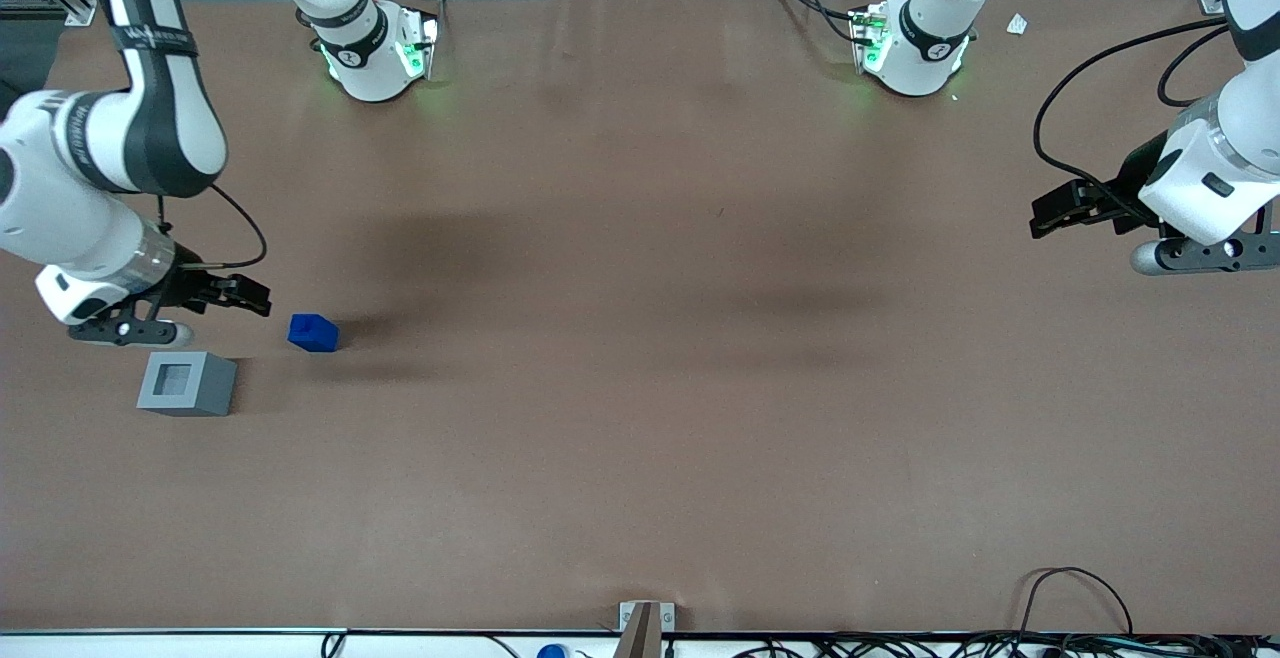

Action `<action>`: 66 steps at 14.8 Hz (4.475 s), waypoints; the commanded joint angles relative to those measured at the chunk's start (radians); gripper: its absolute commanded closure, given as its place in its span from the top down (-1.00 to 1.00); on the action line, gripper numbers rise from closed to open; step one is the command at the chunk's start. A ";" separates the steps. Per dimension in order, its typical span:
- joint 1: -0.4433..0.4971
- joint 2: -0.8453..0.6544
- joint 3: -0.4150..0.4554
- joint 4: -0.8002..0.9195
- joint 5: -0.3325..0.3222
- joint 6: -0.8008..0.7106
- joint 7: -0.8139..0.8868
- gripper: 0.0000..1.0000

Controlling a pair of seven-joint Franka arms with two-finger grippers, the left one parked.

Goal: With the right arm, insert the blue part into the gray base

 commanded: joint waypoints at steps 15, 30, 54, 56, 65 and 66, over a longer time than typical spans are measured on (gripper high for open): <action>0.021 0.227 0.004 -0.124 -0.001 0.372 -0.010 0.28; -0.131 0.246 -0.002 0.396 -0.001 -0.195 -0.057 -0.75; -0.268 0.452 0.001 0.545 0.009 -0.180 -0.235 -0.91; -0.268 0.454 0.001 0.546 0.005 -0.178 -0.235 -0.92; -0.268 0.484 0.003 0.562 0.005 -0.157 -0.268 -0.91; -0.268 0.486 0.003 0.563 0.007 -0.157 -0.268 -0.91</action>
